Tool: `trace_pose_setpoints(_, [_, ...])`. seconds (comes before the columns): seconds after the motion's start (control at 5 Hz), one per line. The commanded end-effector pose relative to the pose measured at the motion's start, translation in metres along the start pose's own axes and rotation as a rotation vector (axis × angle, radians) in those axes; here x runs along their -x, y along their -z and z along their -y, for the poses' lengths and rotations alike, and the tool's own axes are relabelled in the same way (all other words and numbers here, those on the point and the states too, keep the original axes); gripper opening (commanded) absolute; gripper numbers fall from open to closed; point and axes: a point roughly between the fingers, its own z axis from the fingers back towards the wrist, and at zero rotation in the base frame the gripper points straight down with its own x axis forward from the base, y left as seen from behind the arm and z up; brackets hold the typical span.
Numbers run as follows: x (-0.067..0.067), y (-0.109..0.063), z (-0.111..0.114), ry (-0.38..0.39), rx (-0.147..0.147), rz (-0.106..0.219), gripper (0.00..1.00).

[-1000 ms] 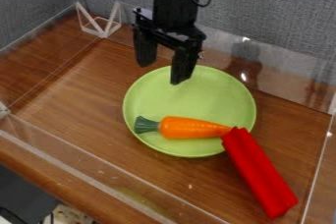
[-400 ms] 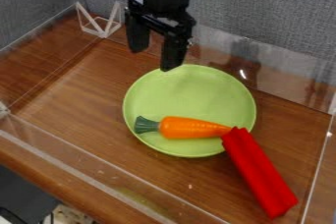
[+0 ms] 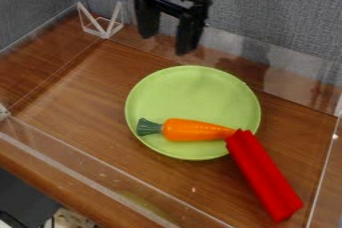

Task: Move the carrot from the green plate to the table

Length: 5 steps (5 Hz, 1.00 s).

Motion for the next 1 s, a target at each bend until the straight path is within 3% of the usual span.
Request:
trace_pose_setpoints(0.0, [0.003, -0.021, 0.015, -0.011, -0.021, 0.073, 1.00])
trace_pose_setpoints(0.2, [0.010, -0.015, 0.019, -0.026, -0.014, 0.074, 1.00])
trace_pose_setpoints(0.6, [0.004, 0.017, -0.028, -0.054, -0.015, 0.089, 1.00])
trace_pose_setpoints(0.8, [-0.002, 0.028, -0.035, 0.007, -0.010, 0.075, 1.00])
